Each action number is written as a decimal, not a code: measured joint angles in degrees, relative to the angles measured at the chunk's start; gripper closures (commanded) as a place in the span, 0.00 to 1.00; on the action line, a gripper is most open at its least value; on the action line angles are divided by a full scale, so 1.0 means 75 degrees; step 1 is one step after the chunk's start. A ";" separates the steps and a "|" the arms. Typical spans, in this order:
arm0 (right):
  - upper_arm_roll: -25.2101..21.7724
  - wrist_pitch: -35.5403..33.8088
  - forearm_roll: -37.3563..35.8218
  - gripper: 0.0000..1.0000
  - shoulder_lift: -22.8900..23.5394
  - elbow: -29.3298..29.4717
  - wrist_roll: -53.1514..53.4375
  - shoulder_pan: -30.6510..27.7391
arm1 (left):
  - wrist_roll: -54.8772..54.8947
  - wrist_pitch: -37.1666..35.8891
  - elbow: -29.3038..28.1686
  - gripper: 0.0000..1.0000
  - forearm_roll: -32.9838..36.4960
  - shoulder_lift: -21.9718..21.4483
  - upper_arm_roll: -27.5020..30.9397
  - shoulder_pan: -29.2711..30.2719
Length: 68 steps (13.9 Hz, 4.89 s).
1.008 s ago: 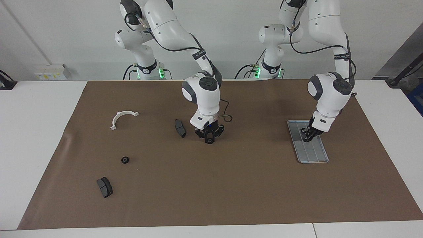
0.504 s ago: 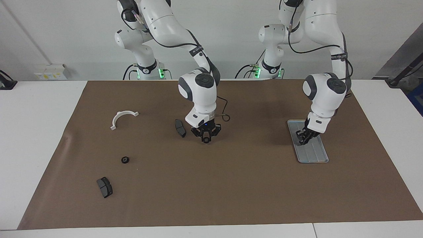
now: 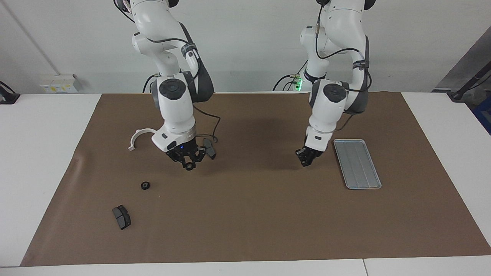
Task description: Place bearing gear from tray to pile
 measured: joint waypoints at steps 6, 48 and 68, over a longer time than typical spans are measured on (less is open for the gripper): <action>0.0009 0.0988 0.0368 1.00 -0.0009 -0.1060 -0.1378 -0.1007 | -0.1415 -0.0248 0.1187 0.19 0.0000 0.0828 0.0001 -0.1880; 0.0130 0.1606 0.0348 0.00 0.1042 0.0156 0.3494 0.2924 | 0.5478 -0.4894 0.1461 0.00 0.0597 -0.2610 0.0147 0.3417; 0.0159 0.1606 0.0348 0.47 0.1367 0.0077 0.3477 0.3047 | 0.5774 -0.6023 0.3766 0.00 0.0227 -0.1010 0.0104 0.3411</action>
